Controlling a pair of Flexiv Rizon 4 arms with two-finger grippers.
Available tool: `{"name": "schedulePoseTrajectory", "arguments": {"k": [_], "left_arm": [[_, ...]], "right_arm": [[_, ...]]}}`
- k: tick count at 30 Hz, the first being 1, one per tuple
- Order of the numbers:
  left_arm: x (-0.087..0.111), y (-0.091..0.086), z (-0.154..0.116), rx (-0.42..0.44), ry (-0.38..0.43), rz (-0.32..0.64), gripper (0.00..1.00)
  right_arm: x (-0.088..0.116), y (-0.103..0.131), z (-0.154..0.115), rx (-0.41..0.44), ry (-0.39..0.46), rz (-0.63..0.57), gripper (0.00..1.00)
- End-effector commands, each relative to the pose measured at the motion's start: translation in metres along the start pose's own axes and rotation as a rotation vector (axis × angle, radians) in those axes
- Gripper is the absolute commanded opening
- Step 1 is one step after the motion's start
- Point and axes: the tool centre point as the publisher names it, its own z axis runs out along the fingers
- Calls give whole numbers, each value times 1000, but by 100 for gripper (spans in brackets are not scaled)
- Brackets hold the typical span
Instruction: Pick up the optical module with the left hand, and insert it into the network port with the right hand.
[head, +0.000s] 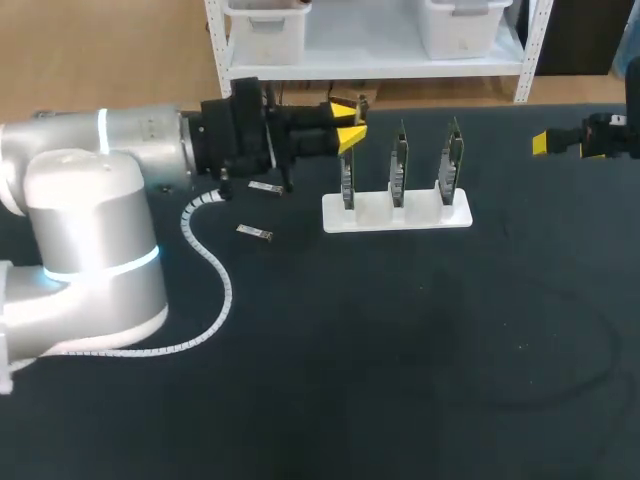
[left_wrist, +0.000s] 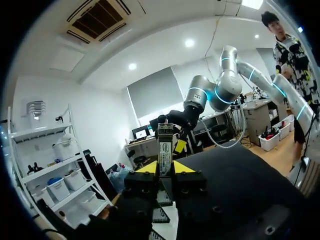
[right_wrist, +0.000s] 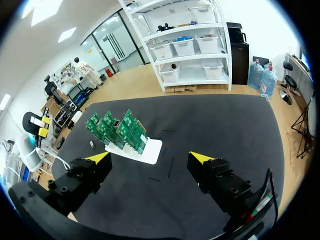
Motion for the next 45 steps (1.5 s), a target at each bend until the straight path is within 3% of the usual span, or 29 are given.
{"name": "schedulePoseTrajectory", "arguments": {"k": [1, 9, 15, 23, 33, 45], "left_arm": [[3, 15, 0, 42, 16, 17, 0], [19, 38, 12, 127, 18, -20, 0], [21, 48, 12, 134, -2, -47, 0], [20, 34, 15, 183, -10, -115, 0], [19, 17, 7, 163, 24, -141, 0], [33, 30, 12, 128, 29, -78, 0]], "right_arm": [[0, 0, 0, 0, 0, 0, 100], [0, 0, 0, 0, 0, 0, 100], [0, 0, 0, 0, 0, 0, 100], [0, 0, 0, 0, 0, 0, 100], [0, 0, 0, 0, 0, 0, 100], [0, 0, 0, 0, 0, 0, 100]]}}
